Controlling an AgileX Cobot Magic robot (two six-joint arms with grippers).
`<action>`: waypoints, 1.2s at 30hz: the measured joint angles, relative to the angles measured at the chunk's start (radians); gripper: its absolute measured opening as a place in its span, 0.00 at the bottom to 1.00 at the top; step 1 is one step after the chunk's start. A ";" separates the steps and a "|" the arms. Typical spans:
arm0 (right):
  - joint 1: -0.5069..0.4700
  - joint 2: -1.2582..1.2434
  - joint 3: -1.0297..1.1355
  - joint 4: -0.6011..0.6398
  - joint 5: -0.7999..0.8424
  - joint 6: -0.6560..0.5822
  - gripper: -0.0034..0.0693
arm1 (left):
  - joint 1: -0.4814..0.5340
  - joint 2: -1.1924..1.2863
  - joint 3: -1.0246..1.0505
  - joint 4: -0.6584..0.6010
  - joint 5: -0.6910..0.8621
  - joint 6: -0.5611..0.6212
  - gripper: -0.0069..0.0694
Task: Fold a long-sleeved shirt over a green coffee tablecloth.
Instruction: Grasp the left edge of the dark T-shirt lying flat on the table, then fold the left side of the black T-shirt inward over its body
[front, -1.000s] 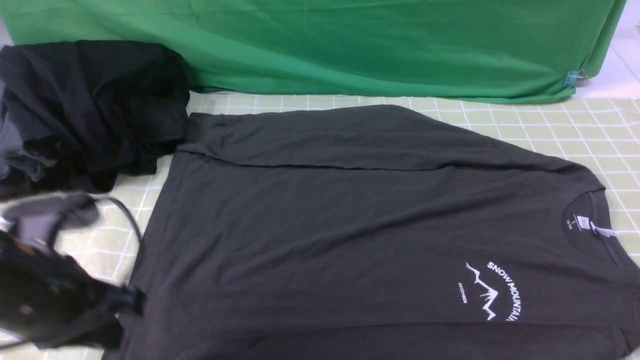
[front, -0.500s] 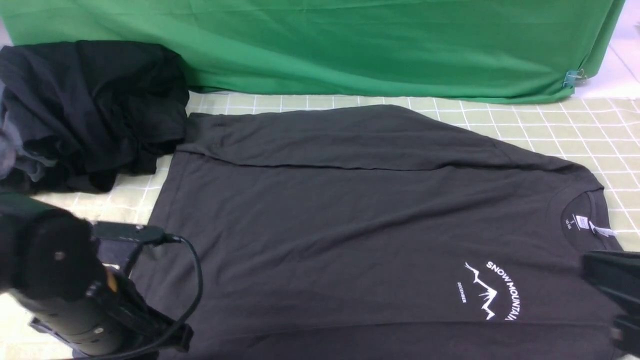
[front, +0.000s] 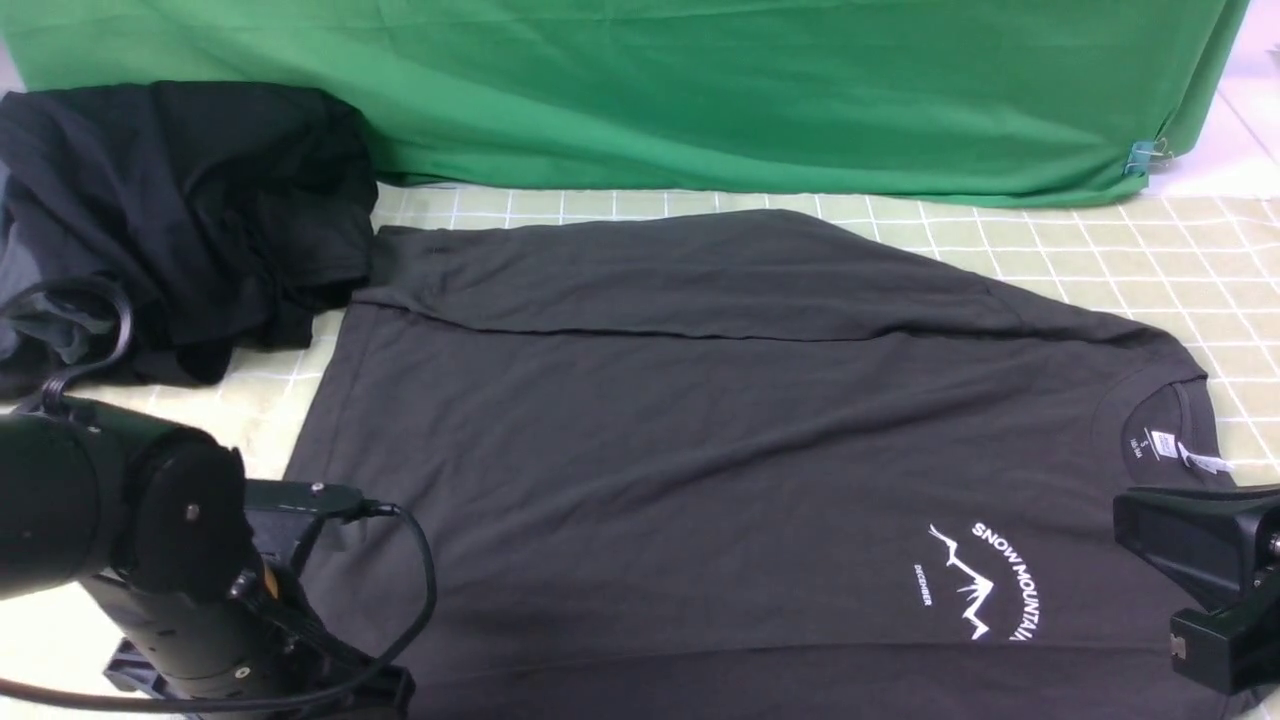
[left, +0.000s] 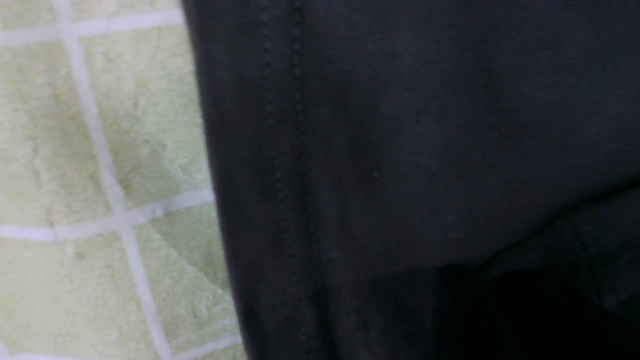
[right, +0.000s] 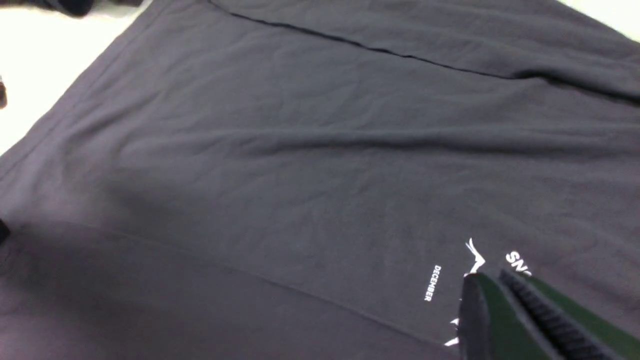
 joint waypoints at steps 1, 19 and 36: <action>0.000 0.000 0.000 0.000 0.000 0.000 0.07 | 0.000 0.000 -0.005 0.003 0.014 0.005 0.15; 0.000 0.091 -0.097 0.001 0.222 0.001 0.10 | 0.114 0.003 -0.663 0.049 0.250 0.096 0.11; 0.000 0.563 -0.237 0.127 0.394 -0.307 0.59 | 0.229 0.439 -0.881 0.106 0.227 0.138 0.11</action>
